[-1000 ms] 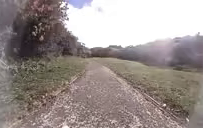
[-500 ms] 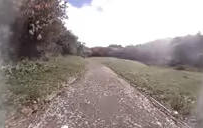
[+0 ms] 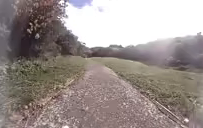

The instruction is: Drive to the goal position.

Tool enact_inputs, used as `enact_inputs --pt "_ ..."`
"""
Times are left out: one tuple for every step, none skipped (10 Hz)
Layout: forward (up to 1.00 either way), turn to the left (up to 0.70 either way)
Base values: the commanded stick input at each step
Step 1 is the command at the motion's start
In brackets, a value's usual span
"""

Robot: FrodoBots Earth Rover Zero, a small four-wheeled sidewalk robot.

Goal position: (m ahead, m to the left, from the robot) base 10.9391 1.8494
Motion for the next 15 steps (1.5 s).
enact_inputs --pt "0.3 0.0" --pt "0.3 0.0" --pt "0.3 0.0" --pt "0.3 0.0" --pt "0.3 0.0" --pt "0.3 0.0" --pt "0.3 0.0" --pt "0.3 0.0" --pt "0.3 0.0" --pt "0.3 0.0" --pt "0.3 0.0" --pt "0.3 0.0" --pt "0.3 0.0" --pt "0.3 0.0" --pt "0.3 0.0"
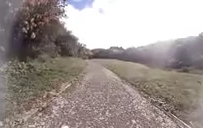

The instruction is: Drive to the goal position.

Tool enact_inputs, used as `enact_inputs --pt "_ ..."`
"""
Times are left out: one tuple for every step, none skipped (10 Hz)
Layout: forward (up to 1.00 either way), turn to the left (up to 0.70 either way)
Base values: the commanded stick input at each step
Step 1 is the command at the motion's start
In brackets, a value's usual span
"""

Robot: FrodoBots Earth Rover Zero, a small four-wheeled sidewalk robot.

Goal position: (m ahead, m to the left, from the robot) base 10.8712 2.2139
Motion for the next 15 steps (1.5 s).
enact_inputs --pt "0.3 0.0" --pt "0.3 0.0" --pt "0.3 0.0" --pt "0.3 0.0" --pt "0.3 0.0" --pt "0.3 0.0" --pt "0.3 0.0" --pt "0.3 0.0" --pt "0.3 0.0" --pt "0.3 0.0" --pt "0.3 0.0" --pt "0.3 0.0" --pt "0.3 0.0" --pt "0.3 0.0" --pt "0.3 0.0"
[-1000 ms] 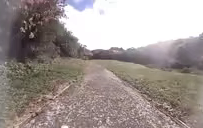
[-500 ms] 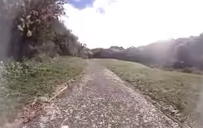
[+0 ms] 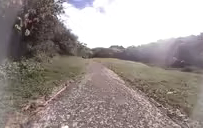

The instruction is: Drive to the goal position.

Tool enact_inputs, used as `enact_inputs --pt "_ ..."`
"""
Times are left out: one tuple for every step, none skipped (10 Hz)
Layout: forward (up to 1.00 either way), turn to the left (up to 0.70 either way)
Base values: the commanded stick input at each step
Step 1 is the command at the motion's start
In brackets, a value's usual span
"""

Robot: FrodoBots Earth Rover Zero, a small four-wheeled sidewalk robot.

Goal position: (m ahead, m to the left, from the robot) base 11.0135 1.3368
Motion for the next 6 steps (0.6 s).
enact_inputs --pt "0.3 0.0" --pt "0.3 0.0" --pt "0.3 0.0" --pt "0.3 0.0" --pt "0.3 0.0" --pt "0.3 0.0"
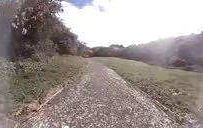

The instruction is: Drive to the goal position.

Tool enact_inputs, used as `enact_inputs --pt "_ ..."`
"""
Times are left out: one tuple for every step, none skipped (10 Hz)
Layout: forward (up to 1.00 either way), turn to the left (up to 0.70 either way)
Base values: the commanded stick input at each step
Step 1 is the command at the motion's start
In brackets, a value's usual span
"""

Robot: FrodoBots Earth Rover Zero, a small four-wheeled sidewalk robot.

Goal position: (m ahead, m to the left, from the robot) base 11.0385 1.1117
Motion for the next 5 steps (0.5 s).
enact_inputs --pt "0.3 0.0" --pt "0.3 0.0" --pt "0.3 0.0" --pt "0.3 0.0" --pt "0.3 0.0"
